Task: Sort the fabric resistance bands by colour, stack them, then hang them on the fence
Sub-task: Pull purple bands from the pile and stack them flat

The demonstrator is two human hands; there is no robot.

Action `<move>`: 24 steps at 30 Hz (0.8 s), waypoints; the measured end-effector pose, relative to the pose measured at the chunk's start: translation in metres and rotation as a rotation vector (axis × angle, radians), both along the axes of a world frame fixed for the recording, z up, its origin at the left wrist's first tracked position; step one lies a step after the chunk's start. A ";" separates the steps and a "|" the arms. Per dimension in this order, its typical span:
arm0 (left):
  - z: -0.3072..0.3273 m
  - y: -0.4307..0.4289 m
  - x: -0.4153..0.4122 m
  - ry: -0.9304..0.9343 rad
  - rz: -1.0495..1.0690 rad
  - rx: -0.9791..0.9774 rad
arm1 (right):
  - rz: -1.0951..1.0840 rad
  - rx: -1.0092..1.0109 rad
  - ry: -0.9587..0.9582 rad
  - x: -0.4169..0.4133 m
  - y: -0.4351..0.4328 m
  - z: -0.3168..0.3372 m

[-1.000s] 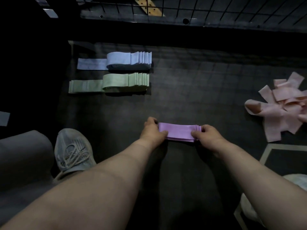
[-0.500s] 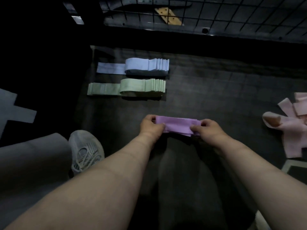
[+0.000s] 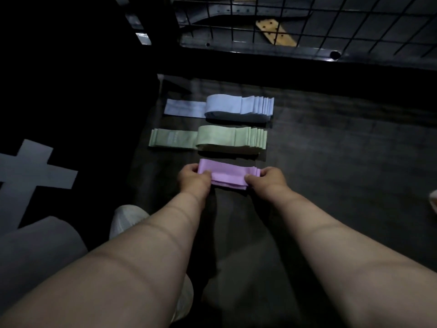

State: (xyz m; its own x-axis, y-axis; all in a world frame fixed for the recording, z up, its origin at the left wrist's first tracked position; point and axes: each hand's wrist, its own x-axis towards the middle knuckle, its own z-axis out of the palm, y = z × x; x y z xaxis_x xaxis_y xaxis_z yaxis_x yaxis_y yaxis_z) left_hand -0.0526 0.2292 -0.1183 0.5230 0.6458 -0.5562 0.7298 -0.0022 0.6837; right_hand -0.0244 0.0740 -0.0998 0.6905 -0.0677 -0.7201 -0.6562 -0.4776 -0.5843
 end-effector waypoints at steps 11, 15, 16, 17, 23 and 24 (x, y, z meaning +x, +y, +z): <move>0.001 0.000 0.005 0.028 0.015 0.064 | 0.124 -0.169 -0.017 0.000 -0.001 -0.005; 0.000 0.002 0.003 0.133 -0.051 0.154 | 0.180 -0.251 -0.022 -0.003 0.001 -0.001; -0.001 0.002 0.002 0.168 -0.091 0.189 | 0.193 -0.276 -0.018 -0.004 0.003 0.000; 0.001 0.001 0.000 0.194 -0.130 0.223 | 0.196 -0.287 -0.016 -0.005 0.005 0.001; 0.015 -0.006 -0.014 0.173 -0.513 0.374 | 0.445 -0.485 -0.250 -0.022 0.002 0.004; 0.014 -0.005 -0.017 0.175 -0.563 0.378 | 0.563 -0.535 -0.362 -0.024 0.000 0.005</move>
State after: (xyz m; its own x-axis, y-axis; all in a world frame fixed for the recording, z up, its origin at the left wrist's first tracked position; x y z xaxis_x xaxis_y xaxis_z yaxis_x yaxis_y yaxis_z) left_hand -0.0692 0.2243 -0.1042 0.7582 0.4689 -0.4531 0.6470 -0.6269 0.4340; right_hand -0.0485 0.0737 -0.0951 0.9046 0.0865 -0.4173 -0.0549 -0.9474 -0.3154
